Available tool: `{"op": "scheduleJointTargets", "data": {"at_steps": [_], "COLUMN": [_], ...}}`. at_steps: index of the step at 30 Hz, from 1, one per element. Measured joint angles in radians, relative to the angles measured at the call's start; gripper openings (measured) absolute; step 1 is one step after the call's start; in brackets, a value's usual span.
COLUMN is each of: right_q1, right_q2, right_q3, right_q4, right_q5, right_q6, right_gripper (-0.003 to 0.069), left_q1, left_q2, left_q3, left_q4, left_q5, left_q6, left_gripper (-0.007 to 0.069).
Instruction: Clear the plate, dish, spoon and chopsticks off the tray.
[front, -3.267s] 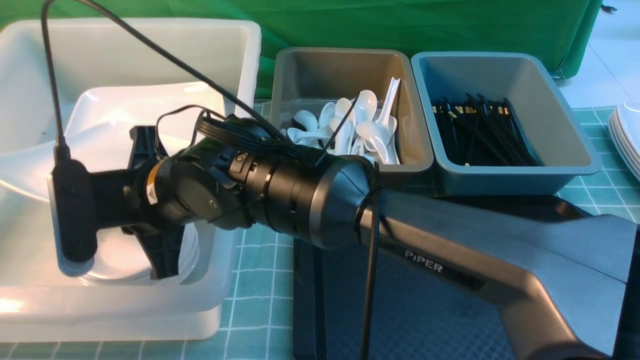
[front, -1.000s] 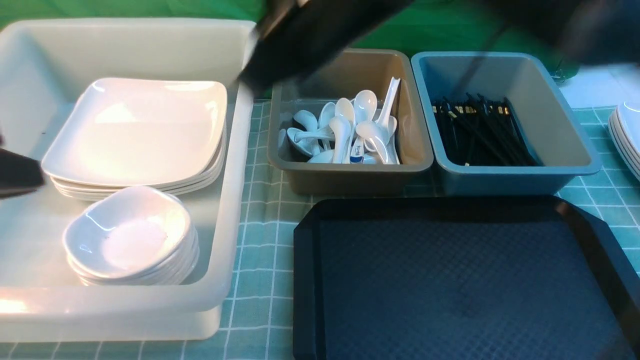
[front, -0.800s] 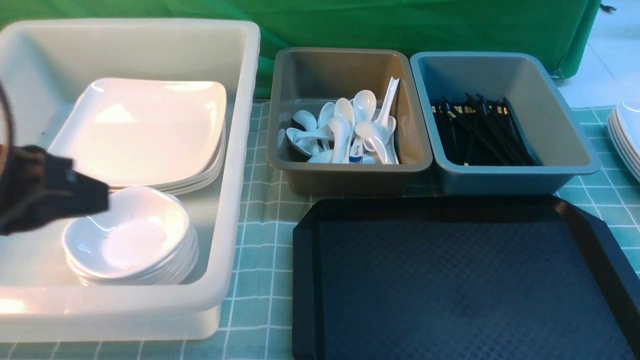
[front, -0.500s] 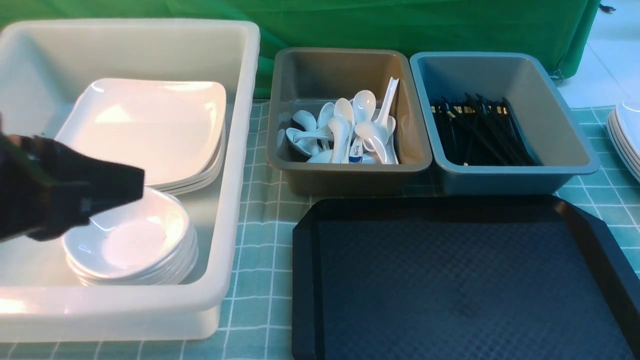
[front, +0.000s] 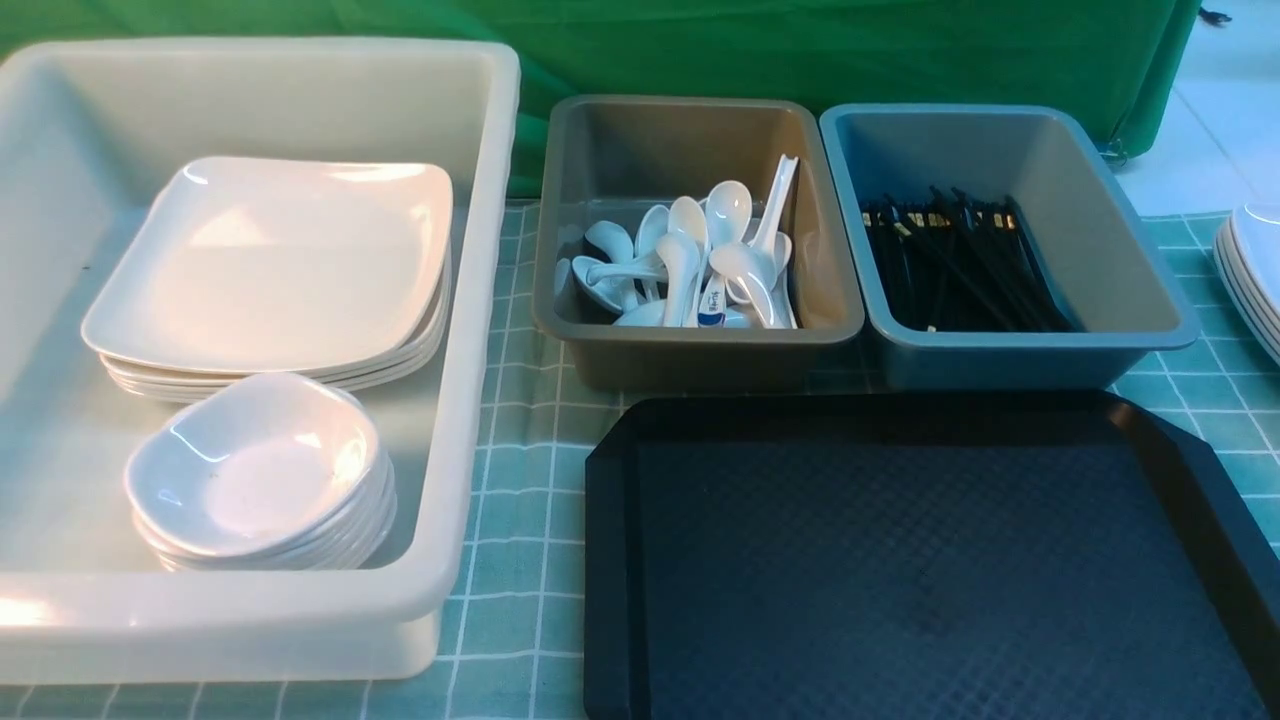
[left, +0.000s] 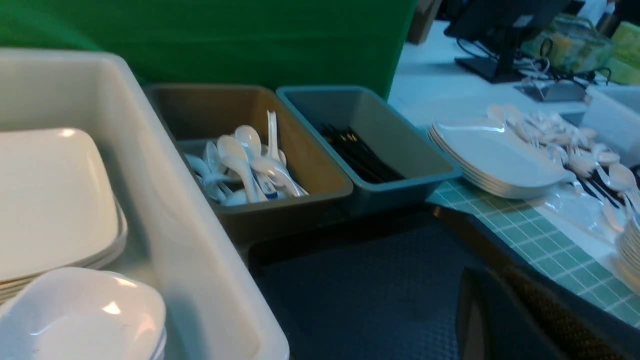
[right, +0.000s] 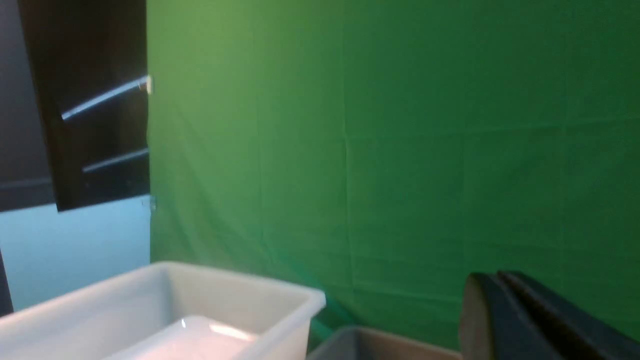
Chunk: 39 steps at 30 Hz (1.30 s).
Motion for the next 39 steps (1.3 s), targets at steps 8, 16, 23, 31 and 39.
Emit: {"op": "scheduleJointTargets", "data": {"at_steps": [8, 16, 23, 31, 39], "right_q1": [0.0, 0.0, 0.0, 0.0, 0.0], "right_q2": [-0.017, -0.017, -0.017, -0.017, -0.017], "right_q3": [0.001, 0.001, 0.001, 0.001, 0.001], "right_q4": [0.0, 0.0, 0.0, 0.0, 0.0], "right_q5": [-0.025, -0.025, -0.025, -0.025, -0.025], "right_q6": [0.0, 0.0, 0.0, 0.0, 0.0], "right_gripper": [0.0159, 0.0211, 0.0235, 0.0237, 0.0238], "left_q1": [0.0, 0.0, 0.0, 0.01, 0.208], "left_q2": [-0.103, -0.103, -0.103, -0.117, -0.276], "left_q3": [0.002, 0.003, 0.003, 0.098, 0.656], "left_q4": [0.119, 0.125, 0.133, 0.173, 0.283], "left_q5": [-0.044, -0.063, -0.036, -0.163, -0.648], "left_q6": [-0.156, -0.159, -0.158, -0.016, -0.046], "left_gripper": [0.0011, 0.0014, 0.0017, 0.0017, 0.0017]}}
